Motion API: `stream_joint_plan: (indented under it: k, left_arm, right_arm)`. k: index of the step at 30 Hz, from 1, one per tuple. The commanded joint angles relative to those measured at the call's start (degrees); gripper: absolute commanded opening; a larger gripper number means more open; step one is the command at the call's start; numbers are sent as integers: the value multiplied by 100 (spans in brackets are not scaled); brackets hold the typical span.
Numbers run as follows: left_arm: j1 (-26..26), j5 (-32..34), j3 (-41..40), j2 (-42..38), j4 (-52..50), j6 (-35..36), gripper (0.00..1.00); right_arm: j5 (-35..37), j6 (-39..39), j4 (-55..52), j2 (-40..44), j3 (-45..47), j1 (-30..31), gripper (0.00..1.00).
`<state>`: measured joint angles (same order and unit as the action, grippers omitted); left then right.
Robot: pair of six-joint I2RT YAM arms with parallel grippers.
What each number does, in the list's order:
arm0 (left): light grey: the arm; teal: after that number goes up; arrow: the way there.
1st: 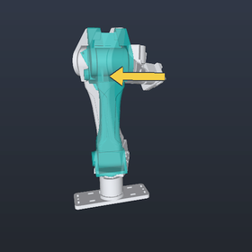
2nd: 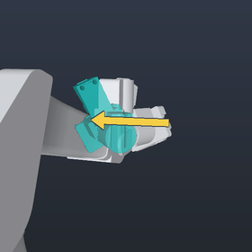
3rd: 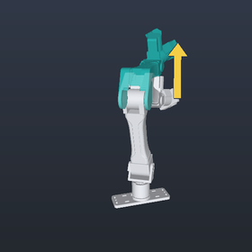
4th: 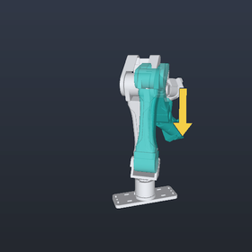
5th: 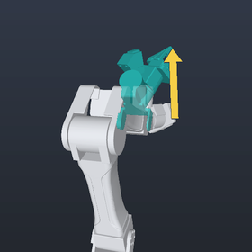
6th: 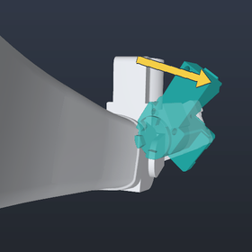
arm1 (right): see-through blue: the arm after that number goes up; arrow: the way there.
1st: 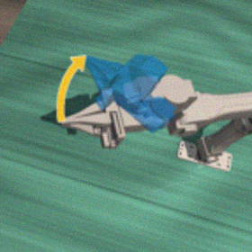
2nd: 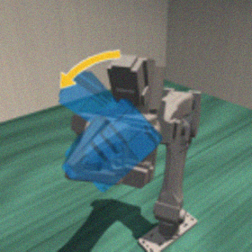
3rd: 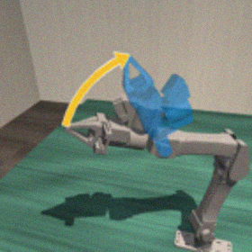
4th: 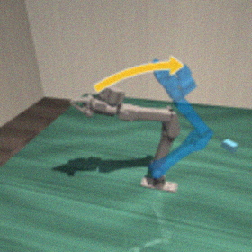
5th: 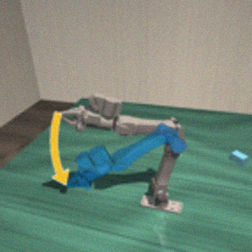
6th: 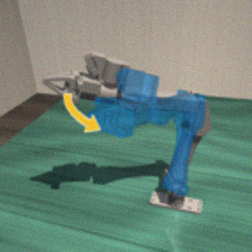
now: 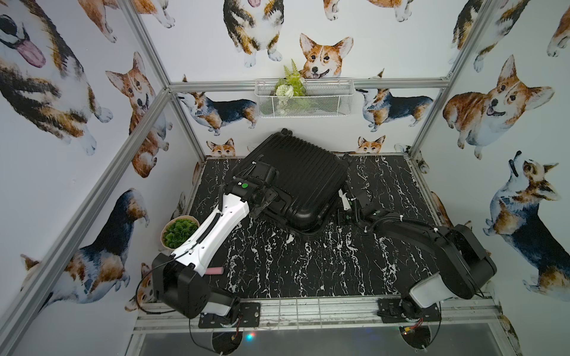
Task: Close the suitcase zippers
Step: Adjust the suitcase at the center of the board.
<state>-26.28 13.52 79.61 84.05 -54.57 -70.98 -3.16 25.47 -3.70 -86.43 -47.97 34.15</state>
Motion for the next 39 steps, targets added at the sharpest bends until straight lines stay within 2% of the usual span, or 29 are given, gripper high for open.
stream_joint_plan:
  k: [1,4,7,10,15,20,25,27,32,36,39]
  left_arm:
    - [113,-126,129,289,91,11,74]
    - [185,-217,412,733,126,375,73]
    - [246,-441,812,1203,-106,753,60]
    - [246,-244,966,1369,-313,949,50]
    - [359,421,1020,1337,-255,1637,21]
    - [778,496,1324,1494,-227,2550,19]
    - [1251,166,1610,1598,134,3557,19]
    - [1473,-168,1716,1650,382,3997,20]
    - [2065,-1719,2099,1922,850,4902,19]
    - [2193,-2019,2854,2383,404,5408,18]
    - [2296,-2255,3342,2720,82,5674,18]
  right_arm:
    - [235,-99,290,213,-64,15,52]
    - [446,-201,174,424,-70,16,52]
    - [831,-476,-135,643,-136,13,52]
    - [1380,-704,-517,920,-182,-73,52]
    - [1250,-769,-880,1426,-42,-826,53]
    - [1248,-957,-1002,1789,143,-1133,54]
    - [994,-889,-910,1869,401,-1174,55]
    - [721,-860,-826,1868,521,-1174,55]
    - [-31,-894,-568,1860,843,-1180,55]
    - [-598,-892,67,1772,1204,-1179,54]
    - [-853,-906,904,1633,1542,-1183,47]
